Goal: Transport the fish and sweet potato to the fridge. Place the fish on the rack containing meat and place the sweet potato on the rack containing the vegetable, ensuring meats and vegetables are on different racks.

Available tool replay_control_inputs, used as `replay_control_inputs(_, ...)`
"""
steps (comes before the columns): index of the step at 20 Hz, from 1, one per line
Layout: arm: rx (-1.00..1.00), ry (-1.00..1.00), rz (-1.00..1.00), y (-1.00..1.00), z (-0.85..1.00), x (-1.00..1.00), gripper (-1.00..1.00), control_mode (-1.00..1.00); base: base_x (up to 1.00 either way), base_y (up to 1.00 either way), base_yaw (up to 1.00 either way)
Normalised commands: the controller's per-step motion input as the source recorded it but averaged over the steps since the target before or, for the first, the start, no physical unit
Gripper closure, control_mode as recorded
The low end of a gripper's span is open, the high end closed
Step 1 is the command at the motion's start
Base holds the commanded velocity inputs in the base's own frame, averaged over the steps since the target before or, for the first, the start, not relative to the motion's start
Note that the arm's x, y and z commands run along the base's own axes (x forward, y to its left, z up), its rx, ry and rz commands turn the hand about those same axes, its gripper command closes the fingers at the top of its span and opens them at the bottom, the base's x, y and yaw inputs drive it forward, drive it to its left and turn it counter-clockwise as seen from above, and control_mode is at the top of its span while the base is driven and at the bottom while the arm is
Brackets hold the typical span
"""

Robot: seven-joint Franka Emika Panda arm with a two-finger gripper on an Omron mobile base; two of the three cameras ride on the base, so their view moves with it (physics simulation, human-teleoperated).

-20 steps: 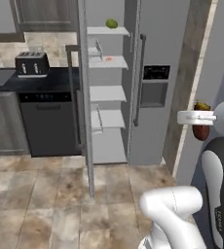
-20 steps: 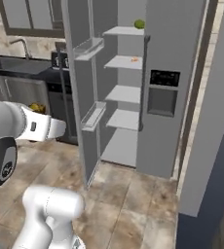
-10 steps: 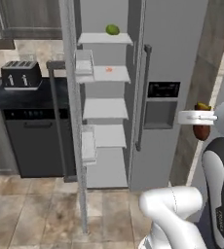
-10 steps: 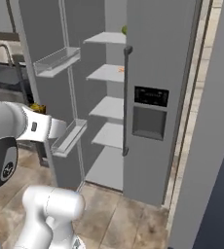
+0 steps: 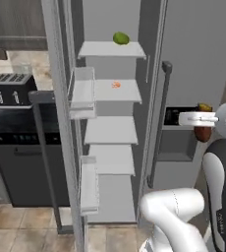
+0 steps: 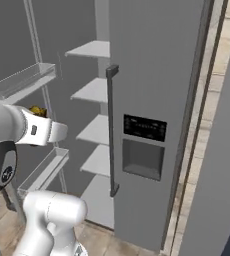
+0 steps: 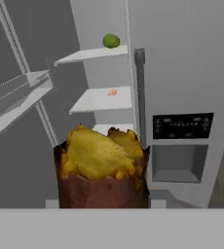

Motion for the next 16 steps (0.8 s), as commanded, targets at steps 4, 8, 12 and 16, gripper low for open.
replay_control_inputs(4,0.00,0.00,0.00,0.00,0.00,0.00,1.00,1.00,1.00,0.67,0.09)
replay_control_inputs(8,0.00,0.00,0.00,0.00,0.00,0.00,1.00,1.00,1.00,0.76,0.06)
replay_control_inputs(12,0.00,0.00,0.00,0.00,0.00,0.00,1.00,1.00,1.00,-0.25,0.17)
replay_control_inputs(16,0.00,0.00,0.00,0.00,0.00,0.00,1.00,1.00,1.00,-0.51,0.28)
